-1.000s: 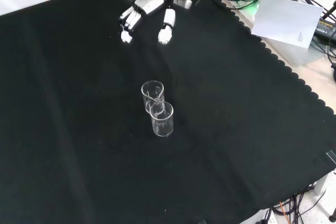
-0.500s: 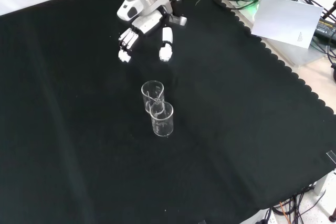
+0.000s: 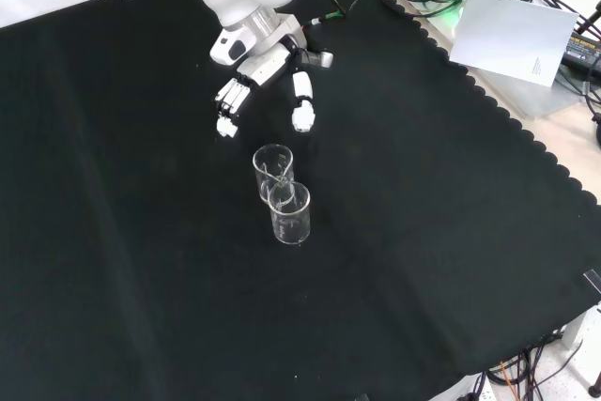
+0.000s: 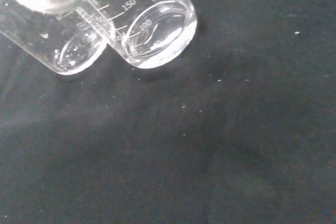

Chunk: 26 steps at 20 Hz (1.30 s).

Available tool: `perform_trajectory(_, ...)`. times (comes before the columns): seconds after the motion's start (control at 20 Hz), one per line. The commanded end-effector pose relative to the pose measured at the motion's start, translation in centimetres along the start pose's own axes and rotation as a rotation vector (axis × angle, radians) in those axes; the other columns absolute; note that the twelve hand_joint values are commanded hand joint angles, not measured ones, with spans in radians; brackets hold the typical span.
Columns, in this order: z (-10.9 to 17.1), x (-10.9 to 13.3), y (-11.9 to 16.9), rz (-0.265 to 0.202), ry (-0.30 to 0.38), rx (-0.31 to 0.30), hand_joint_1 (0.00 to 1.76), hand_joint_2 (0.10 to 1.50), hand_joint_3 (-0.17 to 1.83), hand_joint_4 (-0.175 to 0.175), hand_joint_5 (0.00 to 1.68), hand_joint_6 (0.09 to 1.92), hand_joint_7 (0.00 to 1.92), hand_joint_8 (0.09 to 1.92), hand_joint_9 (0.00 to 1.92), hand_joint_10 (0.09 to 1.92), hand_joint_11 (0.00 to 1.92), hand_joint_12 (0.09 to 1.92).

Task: Pick up the beaker on the right.

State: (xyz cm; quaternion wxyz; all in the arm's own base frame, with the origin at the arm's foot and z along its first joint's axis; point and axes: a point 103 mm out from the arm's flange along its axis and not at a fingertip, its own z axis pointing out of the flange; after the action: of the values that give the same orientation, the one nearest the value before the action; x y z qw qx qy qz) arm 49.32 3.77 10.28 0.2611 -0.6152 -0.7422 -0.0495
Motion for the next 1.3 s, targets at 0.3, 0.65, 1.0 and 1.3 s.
perform_trajectory(0.3,1.9,0.9,1.5,-0.03,0.031,-0.025,0.78,0.6,0.36,-0.024,0.23,0.09,0.12,0.55,0.25,0.66,0.0,1.24)
perform_trajectory(0.65,2.5,1.0,2.6,-0.059,0.092,-0.03,0.8,0.58,0.38,-0.025,0.25,0.09,0.13,0.56,0.25,0.65,0.0,1.23)
perform_trajectory(1.0,3.5,1.2,3.4,-0.099,0.15,-0.046,0.8,0.56,0.39,-0.02,0.27,0.09,0.13,0.56,0.22,0.64,0.0,1.21)
perform_trajectory(1.3,4.4,0.9,3.7,-0.118,0.197,-0.062,0.8,0.56,0.4,-0.018,0.35,0.09,0.18,0.58,0.25,0.65,0.0,1.2)
